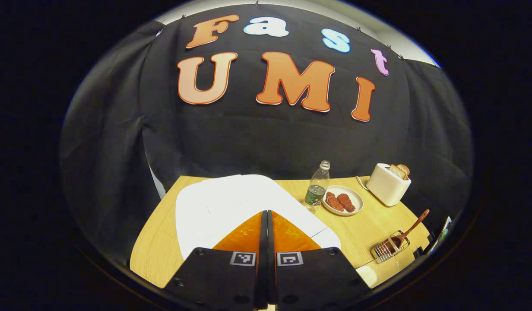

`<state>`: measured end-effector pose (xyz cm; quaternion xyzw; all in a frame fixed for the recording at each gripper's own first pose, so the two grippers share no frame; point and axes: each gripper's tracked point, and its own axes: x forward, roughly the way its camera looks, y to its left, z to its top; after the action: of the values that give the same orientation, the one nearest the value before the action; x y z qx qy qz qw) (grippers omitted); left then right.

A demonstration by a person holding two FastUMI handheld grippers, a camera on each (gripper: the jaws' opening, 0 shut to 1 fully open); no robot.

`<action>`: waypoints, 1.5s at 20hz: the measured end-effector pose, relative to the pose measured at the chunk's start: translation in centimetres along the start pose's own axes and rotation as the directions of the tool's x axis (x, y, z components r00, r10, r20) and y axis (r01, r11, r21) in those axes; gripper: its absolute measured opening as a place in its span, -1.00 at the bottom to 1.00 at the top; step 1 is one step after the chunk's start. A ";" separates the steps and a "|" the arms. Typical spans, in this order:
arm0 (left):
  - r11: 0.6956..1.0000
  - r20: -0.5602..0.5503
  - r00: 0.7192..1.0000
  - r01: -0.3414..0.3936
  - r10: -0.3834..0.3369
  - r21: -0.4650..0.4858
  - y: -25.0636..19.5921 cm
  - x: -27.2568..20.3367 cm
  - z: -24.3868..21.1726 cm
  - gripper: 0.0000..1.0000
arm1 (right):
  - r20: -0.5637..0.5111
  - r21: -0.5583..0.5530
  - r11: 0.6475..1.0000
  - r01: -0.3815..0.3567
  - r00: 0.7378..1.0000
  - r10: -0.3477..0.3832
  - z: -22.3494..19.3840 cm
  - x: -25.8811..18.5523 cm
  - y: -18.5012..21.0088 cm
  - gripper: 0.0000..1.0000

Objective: Close the left gripper, press the button to open the rice cooker; take a wooden spoon from the chopstick holder with the right hand, scoop a spoonful of rice and pour it into the rice cooker, then put the wooden spoon back into the chopstick holder.

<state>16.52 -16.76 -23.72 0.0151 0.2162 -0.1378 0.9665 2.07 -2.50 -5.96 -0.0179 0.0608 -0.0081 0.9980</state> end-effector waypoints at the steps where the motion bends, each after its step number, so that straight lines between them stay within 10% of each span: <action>1: 1.000 -0.022 1.000 -0.007 0.007 -0.001 0.3 0.4 -0.9 -0.92 | -0.004 -0.006 1.000 0.001 1.000 -0.001 -0.1 0.1 -0.1 0.92; 17: 0.998 0.000 0.999 -0.053 0.053 -0.035 0.6 0.6 -2.6 -0.90 | -0.023 -0.037 0.999 -0.034 0.999 0.033 -1.1 0.7 0.5 0.93; 30: 0.994 0.251 0.964 -0.070 0.090 -0.088 2.2 -9.6 13.3 -0.91 | 0.001 0.019 0.997 -0.080 0.997 0.080 -1.1 0.8 2.5 0.92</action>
<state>14.28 -13.30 -7.64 -0.0318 0.0949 -0.0906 0.9908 2.82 -0.09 -7.25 -0.0057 0.0611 0.0311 0.9976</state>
